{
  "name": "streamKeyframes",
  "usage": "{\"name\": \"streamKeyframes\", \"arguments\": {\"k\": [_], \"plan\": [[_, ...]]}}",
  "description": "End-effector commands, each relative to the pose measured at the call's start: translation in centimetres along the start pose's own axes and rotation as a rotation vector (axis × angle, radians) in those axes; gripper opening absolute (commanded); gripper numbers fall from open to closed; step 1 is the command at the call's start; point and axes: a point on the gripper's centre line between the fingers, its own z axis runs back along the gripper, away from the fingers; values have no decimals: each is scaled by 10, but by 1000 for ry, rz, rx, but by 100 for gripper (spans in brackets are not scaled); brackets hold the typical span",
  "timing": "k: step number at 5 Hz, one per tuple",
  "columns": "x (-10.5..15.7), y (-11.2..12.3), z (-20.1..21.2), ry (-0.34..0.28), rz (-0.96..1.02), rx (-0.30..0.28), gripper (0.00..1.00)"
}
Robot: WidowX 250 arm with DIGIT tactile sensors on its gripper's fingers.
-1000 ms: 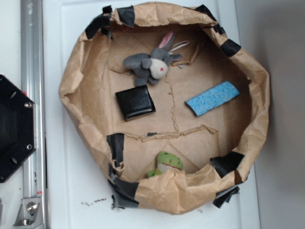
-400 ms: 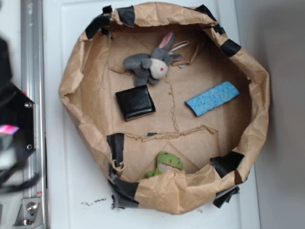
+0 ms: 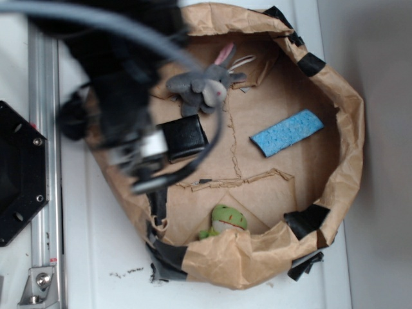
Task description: Grab the black box.
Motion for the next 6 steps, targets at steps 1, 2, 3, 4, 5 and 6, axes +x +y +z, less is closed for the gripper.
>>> {"name": "streamKeyframes", "arguments": {"k": [1,2,3,4,5,6], "plan": [[52,-1,-38,-61,60,-35,100],[53,-1,-66,-122,63,41,100],[39,-5,-96,-100,28,52,100],[18,-2,-113,-66,8,86,100],[18,-2,-113,-66,8,86,100],[18,-2,-113,-66,8,86,100]]}}
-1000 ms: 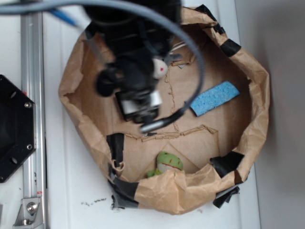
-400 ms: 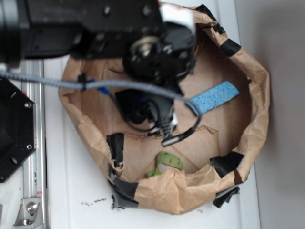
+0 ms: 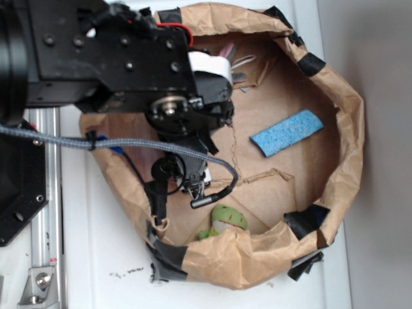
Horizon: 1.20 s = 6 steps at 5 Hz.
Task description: Grab the black box.
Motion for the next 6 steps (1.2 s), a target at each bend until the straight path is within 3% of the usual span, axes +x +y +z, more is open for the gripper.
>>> {"name": "streamKeyframes", "arguments": {"k": [1,2,3,4,6], "plan": [[3,-2,9,-41,-21,-5,100],[-14,13,-19,-26,-14,43,100],[-9,17,-56,-79,-30,58,100],[0,9,-79,-53,-69,95,100],[21,5,-60,-76,-34,70,100]]}}
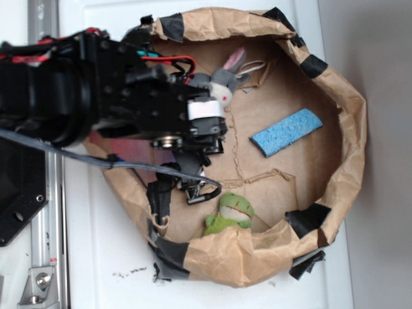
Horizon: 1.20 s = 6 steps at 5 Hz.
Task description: Grab the black box.
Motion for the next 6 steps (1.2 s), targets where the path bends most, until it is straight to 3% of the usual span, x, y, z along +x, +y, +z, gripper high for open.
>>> {"name": "streamKeyframes", "arguments": {"k": [1,3,4,5,6], "plan": [[24,3,20,-42,82,-21,0],[21,16,80,-91,125,-13,0],[11,14,121,-162,112,-37,0],[13,12,144,-149,115,-47,0],[22,-6,147,-107,72,-72,0]]}}
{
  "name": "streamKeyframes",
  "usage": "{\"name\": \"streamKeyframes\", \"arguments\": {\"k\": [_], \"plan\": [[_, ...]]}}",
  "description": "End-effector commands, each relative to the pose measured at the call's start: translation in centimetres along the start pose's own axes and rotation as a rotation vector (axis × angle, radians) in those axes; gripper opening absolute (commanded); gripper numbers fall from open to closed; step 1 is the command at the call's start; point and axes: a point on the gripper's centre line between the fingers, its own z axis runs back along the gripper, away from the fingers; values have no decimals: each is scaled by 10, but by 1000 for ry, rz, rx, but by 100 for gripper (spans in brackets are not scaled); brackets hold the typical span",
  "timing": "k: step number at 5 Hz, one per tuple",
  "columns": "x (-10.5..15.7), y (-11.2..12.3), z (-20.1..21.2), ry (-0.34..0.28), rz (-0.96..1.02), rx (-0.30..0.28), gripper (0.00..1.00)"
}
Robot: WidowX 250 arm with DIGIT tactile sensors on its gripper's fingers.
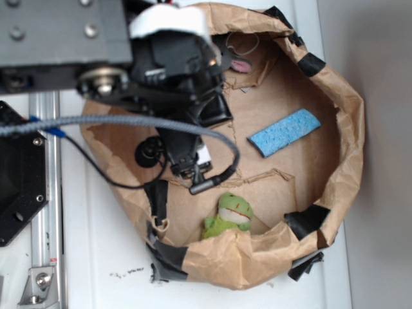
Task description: Grab the black box.
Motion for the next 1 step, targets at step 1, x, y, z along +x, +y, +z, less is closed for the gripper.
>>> {"name": "streamKeyframes", "arguments": {"k": [1], "plan": [[17,-26,11,7,-67,-40,0]]}}
